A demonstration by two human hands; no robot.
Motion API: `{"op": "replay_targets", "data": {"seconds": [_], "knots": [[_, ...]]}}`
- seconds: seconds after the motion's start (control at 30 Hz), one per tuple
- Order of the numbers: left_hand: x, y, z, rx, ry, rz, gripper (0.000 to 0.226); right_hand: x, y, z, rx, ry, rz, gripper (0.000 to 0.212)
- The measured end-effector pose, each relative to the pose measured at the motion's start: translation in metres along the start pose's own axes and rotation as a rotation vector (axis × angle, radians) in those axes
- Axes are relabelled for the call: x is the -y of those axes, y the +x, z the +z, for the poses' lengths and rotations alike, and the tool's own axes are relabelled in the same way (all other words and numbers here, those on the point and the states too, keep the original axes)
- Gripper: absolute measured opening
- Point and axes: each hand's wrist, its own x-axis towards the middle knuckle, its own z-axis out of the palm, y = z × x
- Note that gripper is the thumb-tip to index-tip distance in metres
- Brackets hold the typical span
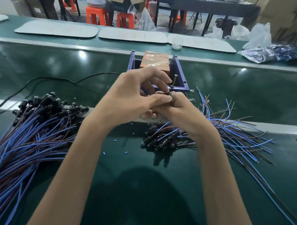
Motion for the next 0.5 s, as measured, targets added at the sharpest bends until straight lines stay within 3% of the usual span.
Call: {"op": "replay_targets", "data": {"seconds": [0.2, 0.33, 0.4, 0.5], "knots": [[0.014, -0.001, -0.015, -0.113, 0.204, -0.050, 0.058, 0.007, 0.001, 0.001, -0.119, 0.046, -0.027, 0.015], [0.026, -0.006, -0.033, 0.102, 0.363, -0.224, 0.072, 0.011, 0.000, -0.002, -0.233, -0.008, -0.109, 0.013], [0.033, -0.009, -0.039, 0.216, 0.464, -0.321, 0.064, 0.014, -0.001, -0.002, -0.268, -0.003, -0.151, 0.011], [0.042, -0.008, -0.043, 0.256, 0.606, -0.391, 0.034, 0.018, -0.003, -0.002, -0.365, 0.073, -0.238, 0.010]]}}
